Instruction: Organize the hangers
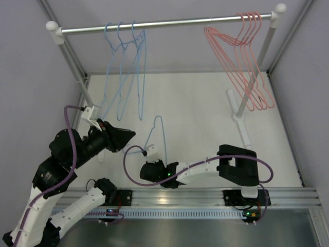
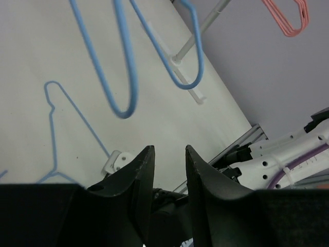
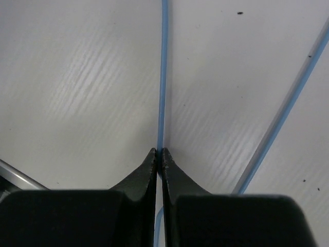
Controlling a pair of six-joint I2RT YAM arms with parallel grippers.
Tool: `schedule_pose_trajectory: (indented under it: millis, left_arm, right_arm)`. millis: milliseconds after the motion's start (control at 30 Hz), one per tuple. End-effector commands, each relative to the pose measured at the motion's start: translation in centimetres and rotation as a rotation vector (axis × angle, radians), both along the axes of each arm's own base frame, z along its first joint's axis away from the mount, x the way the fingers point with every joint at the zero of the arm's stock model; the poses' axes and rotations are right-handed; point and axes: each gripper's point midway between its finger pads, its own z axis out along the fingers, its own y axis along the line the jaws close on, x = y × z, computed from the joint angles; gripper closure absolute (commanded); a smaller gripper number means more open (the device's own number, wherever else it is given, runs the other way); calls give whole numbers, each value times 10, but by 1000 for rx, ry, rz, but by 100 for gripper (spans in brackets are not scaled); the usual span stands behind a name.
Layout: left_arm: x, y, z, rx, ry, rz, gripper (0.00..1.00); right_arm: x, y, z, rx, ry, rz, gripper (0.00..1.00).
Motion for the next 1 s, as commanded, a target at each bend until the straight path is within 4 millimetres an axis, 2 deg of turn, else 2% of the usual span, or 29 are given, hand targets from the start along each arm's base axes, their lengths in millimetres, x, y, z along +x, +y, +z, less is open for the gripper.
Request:
schedule_pose_trajectory:
  millis: [0, 200, 433, 500, 567, 600, 967]
  left_arm:
    - [-7, -7, -8, -26, 33, -47, 65]
    - [-9, -13, -27, -51, 82, -64, 66]
    - [-7, -9, -28, -52, 76, -39, 66]
    - [-6, -8, -29, -50, 79, -32, 66]
    - [-6, -8, -30, -49, 82, -28, 66]
    - [-5, -8, -31, -48, 85, -25, 66]
    - [-4, -6, -30, -48, 79, -11, 66]
  right_arm:
    - [0, -16, 19, 44, -13, -60, 100]
    - [4, -44, 34, 98, -10, -124, 100]
    - [4, -76, 55, 181, 4, -173, 100]
    - [4, -88, 53, 182, 9, -190, 100]
    - [5, -96, 65, 219, 7, -206, 100]
    - [4, -102, 62, 219, 11, -217, 100]
    - [5, -142, 114, 404, 4, -256, 100]
